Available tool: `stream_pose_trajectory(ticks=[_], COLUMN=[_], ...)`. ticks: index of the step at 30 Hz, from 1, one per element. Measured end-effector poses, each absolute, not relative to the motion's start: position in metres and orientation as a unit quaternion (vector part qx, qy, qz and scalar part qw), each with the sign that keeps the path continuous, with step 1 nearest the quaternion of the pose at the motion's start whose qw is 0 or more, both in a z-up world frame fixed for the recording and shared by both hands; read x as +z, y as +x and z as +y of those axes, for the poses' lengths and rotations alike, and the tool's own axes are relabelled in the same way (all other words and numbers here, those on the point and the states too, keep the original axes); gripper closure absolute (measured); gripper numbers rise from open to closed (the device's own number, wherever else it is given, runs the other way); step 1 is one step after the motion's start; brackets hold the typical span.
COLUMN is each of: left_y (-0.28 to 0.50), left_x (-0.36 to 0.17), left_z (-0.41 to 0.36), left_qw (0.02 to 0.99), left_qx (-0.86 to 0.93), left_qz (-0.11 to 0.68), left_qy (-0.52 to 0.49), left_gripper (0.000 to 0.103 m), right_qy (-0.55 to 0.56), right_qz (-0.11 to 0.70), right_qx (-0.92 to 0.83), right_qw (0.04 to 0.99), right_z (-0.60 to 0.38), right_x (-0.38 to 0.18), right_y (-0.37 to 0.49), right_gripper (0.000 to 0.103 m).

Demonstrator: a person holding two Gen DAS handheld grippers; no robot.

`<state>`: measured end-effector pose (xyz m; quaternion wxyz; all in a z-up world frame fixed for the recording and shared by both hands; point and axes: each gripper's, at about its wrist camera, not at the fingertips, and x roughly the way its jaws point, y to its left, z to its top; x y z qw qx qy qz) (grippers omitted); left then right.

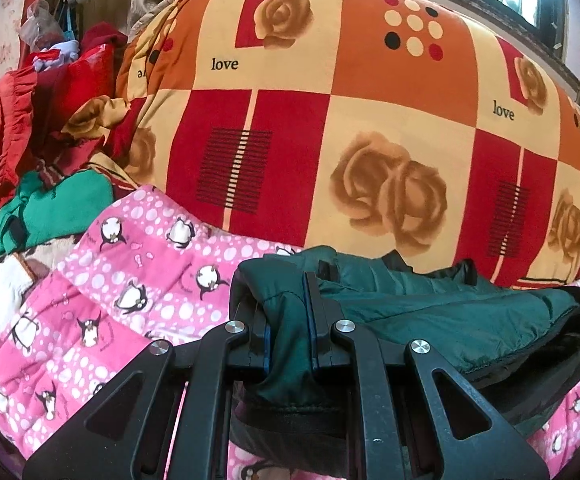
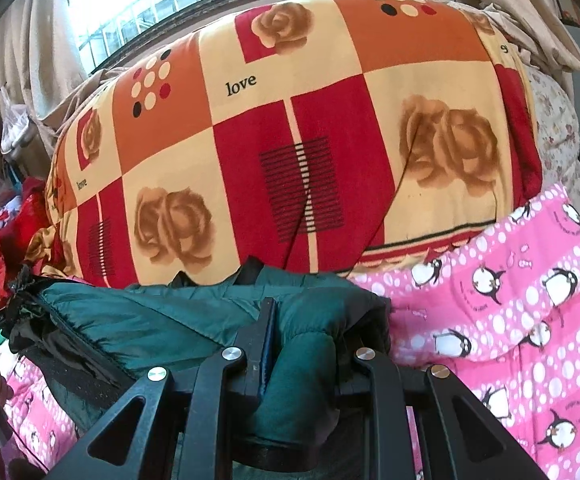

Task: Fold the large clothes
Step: 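Lift the hem with both grippers and fold it toward the collar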

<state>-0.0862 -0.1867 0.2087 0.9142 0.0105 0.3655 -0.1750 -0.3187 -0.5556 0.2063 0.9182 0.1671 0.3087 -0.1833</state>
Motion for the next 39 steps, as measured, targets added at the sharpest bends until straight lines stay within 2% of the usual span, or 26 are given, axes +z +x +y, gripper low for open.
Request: stream_pose_trajectory(ticks=[16, 26, 39], left_y=[-0.038, -0.023, -0.019], left_x=[0.164, 0.134, 0.113], left_z=[-0.222, -0.237, -0.244], left_qw=[0.913, 0.909, 0.91], left_qx=[-0.136, -0.122, -0.112], left_qz=[0.383, 0.397, 0.397], left_qy=[0.031, 0.048, 0.052], left_gripper=[0.091, 0.091, 0.089], right_qy=[0.129, 0.159, 0.176], right_qz=[0.334, 0.362, 0.361], right_qx=[-0.209, -0.226, -0.223], right_qw=[0.91, 0.89, 0.888], right_z=[-0.575, -0.593, -0.6], right_x=[0.174, 0.116, 0.086], right_y=[-0.253, -0.228, -0.221], right_gripper=[0.083, 0.083, 0.083])
